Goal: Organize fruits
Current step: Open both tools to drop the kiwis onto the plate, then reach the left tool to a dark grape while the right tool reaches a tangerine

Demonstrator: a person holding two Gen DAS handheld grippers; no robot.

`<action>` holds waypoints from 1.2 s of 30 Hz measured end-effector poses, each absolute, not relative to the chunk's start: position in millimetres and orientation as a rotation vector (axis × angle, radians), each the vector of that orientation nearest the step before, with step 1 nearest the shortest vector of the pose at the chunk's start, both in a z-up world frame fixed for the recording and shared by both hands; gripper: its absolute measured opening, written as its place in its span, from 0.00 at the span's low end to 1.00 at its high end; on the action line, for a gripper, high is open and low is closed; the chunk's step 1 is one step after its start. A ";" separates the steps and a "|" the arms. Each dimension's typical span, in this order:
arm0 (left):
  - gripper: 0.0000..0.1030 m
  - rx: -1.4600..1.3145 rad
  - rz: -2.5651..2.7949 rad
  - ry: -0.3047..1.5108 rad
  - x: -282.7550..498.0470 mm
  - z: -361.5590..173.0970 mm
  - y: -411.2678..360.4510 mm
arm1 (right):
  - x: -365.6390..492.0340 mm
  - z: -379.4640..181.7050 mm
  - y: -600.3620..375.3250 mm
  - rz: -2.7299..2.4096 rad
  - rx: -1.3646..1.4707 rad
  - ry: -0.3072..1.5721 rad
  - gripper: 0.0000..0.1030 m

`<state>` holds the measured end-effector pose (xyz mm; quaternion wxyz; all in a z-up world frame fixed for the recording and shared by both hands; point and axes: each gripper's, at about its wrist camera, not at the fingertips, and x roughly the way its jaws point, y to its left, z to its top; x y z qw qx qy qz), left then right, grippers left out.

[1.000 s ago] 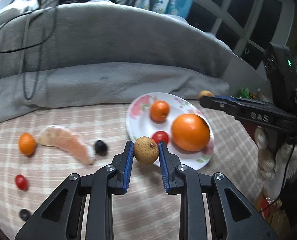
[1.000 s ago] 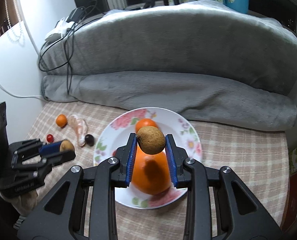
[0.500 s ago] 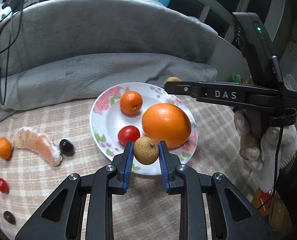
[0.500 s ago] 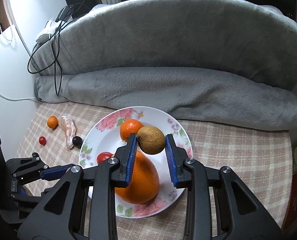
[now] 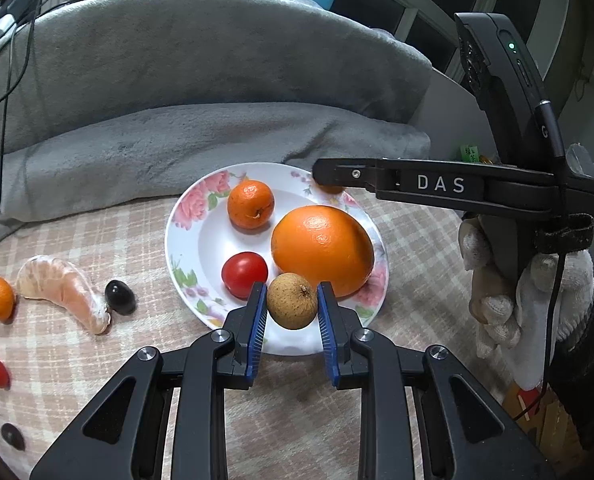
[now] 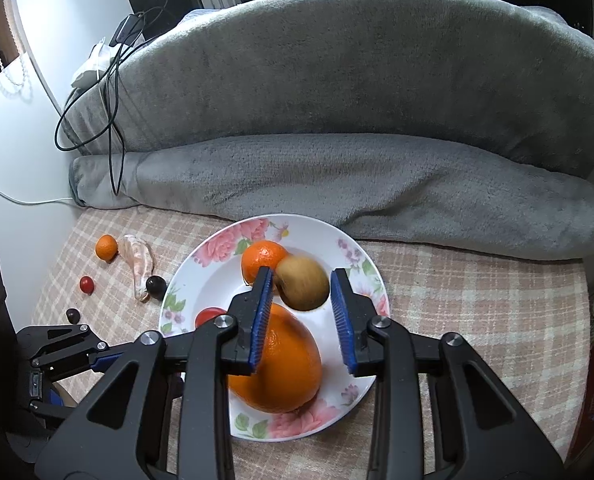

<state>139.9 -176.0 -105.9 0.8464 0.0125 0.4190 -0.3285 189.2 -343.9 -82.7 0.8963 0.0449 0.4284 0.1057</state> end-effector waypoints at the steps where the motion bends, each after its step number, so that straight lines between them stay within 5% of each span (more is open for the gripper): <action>1: 0.31 0.029 -0.692 0.882 139.3 -105.5 -176.0 | 188.8 -81.9 -344.0 0.216 0.093 0.882 0.59; 5: 0.50 0.029 -0.691 0.864 137.7 -102.1 -174.0 | 186.1 -75.7 -342.8 0.209 0.087 0.854 0.66; 7: 0.59 0.026 -0.687 0.860 137.3 -100.2 -172.4 | 185.7 -73.9 -342.5 0.205 0.091 0.846 0.82; 11: 0.69 0.035 -0.677 0.845 134.8 -97.2 -170.7 | 183.2 -69.2 -342.4 0.206 0.101 0.823 0.87; 36: 0.69 -0.015 -0.525 0.784 123.9 -67.0 -93.9 | 173.2 -37.5 -300.9 0.243 0.035 0.767 0.87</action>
